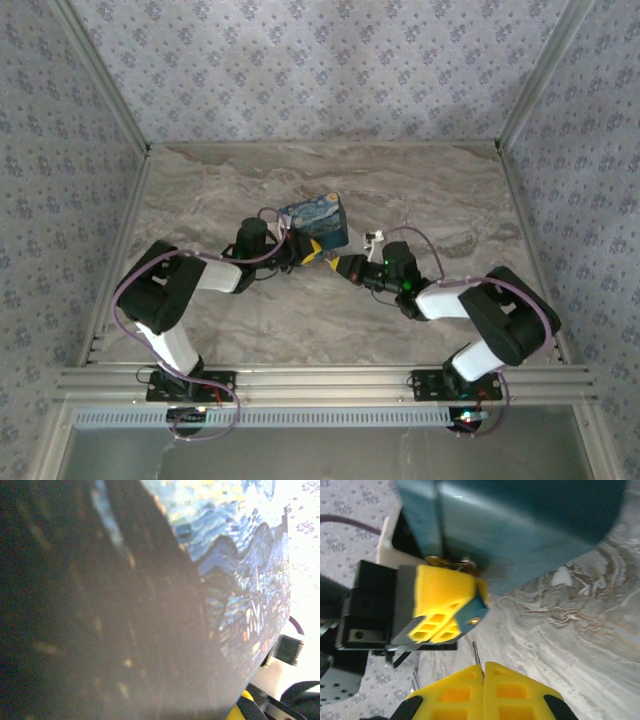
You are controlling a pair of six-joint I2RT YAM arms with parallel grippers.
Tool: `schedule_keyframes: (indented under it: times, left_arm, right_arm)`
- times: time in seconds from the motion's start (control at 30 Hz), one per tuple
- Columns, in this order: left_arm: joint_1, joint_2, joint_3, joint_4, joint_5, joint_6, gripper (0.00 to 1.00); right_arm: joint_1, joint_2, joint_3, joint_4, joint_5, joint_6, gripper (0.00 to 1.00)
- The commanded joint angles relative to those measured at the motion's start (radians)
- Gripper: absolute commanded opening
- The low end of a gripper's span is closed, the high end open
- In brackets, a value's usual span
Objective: Unlock the padlock with the key
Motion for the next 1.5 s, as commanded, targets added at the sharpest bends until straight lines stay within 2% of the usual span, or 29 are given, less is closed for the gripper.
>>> schedule_keyframes:
  times: [0.0, 0.3, 1.47]
  left_arm:
    - [0.005, -0.004, 0.011, 0.062, 0.025, -0.020, 0.00]
    - [0.006, -0.003, -0.010, 0.105, 0.023, -0.037, 0.00]
    - [0.001, 0.033, -0.026, 0.187, 0.015, -0.064, 0.00]
  right_arm:
    - [0.006, 0.073, -0.028, 0.204, 0.043, 0.118, 0.00]
    - [0.016, 0.226, -0.041, 0.474, 0.016, 0.220, 0.00]
    - [0.021, 0.270, 0.060, 0.475, 0.013, 0.239, 0.00]
